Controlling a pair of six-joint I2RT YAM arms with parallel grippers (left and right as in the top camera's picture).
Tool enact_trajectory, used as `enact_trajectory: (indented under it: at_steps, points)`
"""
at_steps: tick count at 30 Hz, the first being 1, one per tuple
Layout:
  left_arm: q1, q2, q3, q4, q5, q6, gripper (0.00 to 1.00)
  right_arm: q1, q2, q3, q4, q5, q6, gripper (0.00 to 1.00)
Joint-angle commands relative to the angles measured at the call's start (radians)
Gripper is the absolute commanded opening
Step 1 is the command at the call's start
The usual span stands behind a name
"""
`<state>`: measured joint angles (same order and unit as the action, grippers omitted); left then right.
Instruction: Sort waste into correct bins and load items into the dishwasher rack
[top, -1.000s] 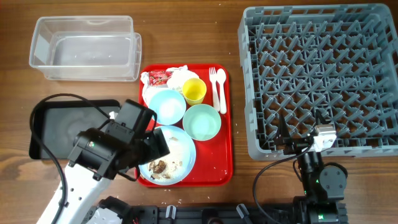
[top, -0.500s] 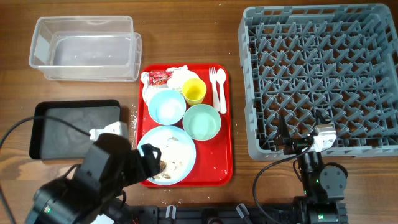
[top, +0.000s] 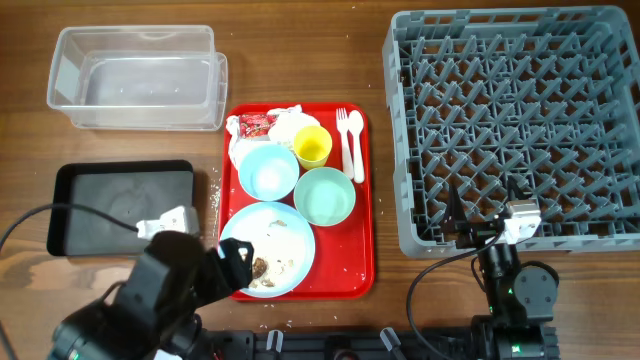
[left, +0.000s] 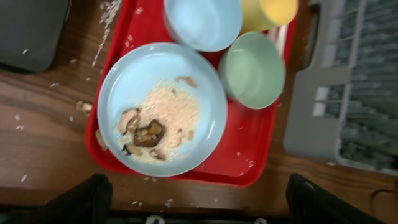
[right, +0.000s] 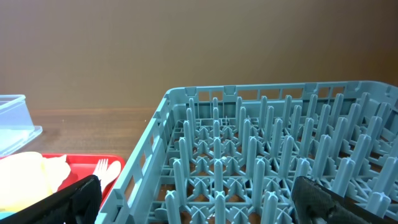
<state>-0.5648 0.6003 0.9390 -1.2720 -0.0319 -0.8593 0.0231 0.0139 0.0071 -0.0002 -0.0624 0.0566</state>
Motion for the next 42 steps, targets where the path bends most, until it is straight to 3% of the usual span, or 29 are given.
enact_trajectory:
  at_steps: [1,8,11,30,42]
  points:
    - [-0.007,-0.063,-0.006,0.019,-0.011,-0.008,0.91,0.002,-0.004,-0.002,0.002,0.011,0.014,1.00]
    - [-0.006,-0.068,-0.006,0.026,-0.092,-0.010,0.91,0.002,-0.004,-0.002,0.002,0.011,0.014,1.00]
    - [-0.006,-0.068,-0.006,0.050,-0.109,-0.013,1.00,0.002,-0.004,-0.002,0.002,0.011,0.014,1.00]
    - [-0.007,-0.059,-0.006,0.074,-0.167,0.019,0.98,0.002,-0.004,-0.002,0.002,0.011,0.014,1.00]
    - [-0.006,0.175,-0.006,0.179,-0.116,0.124,1.00,0.002,-0.004,-0.002,0.002,0.011,0.014,1.00]
